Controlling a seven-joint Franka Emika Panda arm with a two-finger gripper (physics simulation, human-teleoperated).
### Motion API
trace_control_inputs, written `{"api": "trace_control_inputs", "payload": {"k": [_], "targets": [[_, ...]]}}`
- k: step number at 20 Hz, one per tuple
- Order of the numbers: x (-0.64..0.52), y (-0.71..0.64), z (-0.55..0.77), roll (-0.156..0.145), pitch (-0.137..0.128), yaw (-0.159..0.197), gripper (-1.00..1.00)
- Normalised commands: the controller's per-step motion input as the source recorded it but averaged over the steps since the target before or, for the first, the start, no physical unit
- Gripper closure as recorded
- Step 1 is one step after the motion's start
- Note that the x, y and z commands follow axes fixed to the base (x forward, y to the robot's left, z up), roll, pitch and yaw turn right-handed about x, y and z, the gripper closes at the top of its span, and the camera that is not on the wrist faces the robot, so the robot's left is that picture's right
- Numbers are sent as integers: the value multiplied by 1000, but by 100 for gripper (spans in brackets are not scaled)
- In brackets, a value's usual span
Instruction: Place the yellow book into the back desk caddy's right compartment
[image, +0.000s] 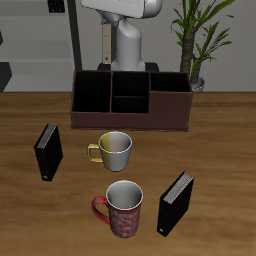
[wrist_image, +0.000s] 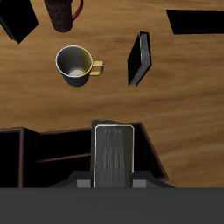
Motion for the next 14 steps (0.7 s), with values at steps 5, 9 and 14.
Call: {"api": "trace_control_inputs", "payload": {"k": [5, 9, 14], "targets": [[-251, 534, -54, 6, -4, 9, 100], [-295, 603, -15, 61, -19, 52, 100], [-187, 475, 25, 48, -18, 39, 100]]}}
